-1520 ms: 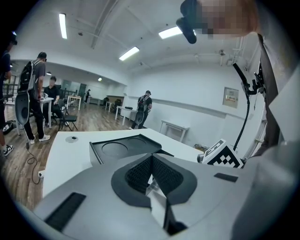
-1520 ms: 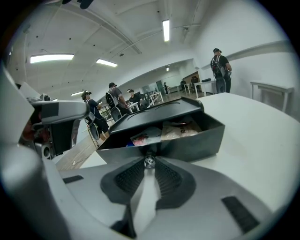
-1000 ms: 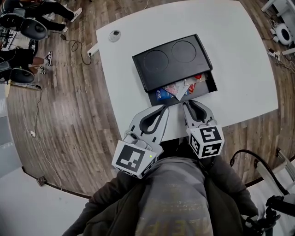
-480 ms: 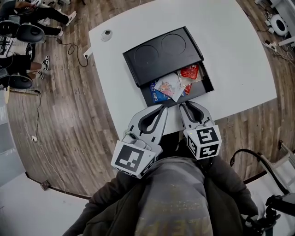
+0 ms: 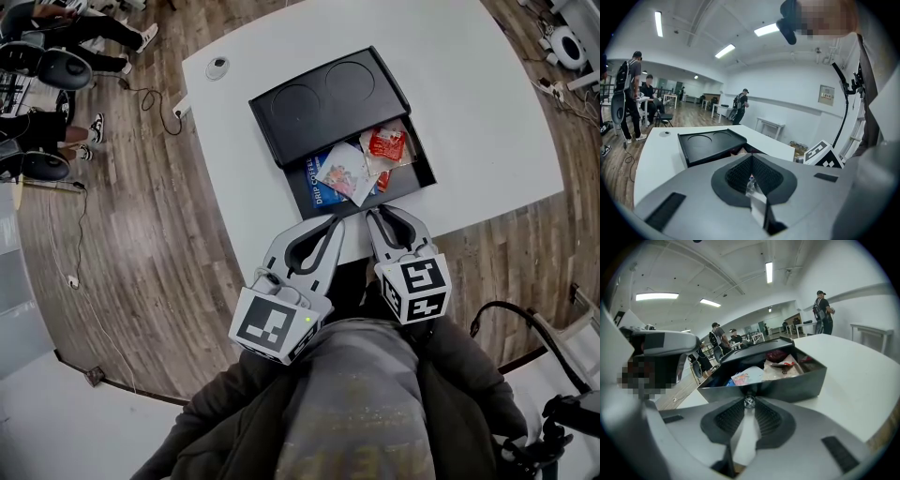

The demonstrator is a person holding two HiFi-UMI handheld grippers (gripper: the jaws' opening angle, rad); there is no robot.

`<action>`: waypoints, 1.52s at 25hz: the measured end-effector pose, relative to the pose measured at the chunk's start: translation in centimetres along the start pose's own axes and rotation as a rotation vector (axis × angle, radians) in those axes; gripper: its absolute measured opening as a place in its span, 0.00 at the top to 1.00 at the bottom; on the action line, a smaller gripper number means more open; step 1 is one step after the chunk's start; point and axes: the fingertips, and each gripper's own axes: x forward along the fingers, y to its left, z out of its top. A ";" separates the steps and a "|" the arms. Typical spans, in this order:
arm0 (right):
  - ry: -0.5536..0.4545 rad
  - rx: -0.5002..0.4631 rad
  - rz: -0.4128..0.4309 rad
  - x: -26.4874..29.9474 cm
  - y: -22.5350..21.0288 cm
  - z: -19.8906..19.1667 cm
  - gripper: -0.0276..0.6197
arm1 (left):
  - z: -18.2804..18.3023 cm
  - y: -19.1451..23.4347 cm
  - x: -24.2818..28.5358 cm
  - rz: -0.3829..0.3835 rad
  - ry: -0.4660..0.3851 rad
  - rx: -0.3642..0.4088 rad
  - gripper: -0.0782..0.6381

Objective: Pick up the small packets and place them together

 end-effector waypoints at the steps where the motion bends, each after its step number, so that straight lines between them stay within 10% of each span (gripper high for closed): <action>1: -0.002 -0.001 0.000 -0.1 0.1 0.0 0.84 | 0.0 -0.1 -0.3 0.002 0.001 0.001 0.89; 38: 0.100 -0.020 0.093 -1.2 1.3 -2.2 0.75 | 1.3 0.5 -1.2 0.024 -0.040 0.010 0.89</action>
